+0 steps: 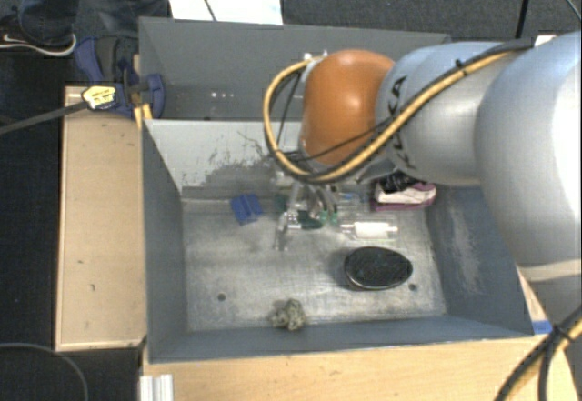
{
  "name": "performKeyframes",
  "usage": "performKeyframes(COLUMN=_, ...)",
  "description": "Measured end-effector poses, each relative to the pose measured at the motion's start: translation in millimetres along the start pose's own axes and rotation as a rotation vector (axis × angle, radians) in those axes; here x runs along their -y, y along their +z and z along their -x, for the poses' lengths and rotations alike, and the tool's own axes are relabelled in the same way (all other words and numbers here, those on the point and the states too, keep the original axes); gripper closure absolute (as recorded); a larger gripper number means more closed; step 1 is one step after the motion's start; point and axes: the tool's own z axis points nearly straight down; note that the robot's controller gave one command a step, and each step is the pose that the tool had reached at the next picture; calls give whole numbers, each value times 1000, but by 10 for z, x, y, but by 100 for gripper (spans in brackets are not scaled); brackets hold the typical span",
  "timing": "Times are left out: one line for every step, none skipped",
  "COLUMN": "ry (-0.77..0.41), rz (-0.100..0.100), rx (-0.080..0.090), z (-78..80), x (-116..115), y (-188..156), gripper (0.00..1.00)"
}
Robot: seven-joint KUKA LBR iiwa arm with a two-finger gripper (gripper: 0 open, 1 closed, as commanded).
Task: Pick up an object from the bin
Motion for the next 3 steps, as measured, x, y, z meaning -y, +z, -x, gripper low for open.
performKeyframes(ry=-66, rz=12, rx=19, z=9, x=932, y=445, gripper=0)
performKeyframes(ry=136, rz=1, rx=-2, z=-215, x=1464, y=85, gripper=0)
performKeyframes(ry=-20, rz=3, rx=5, z=45, x=2133, y=484, gripper=0)
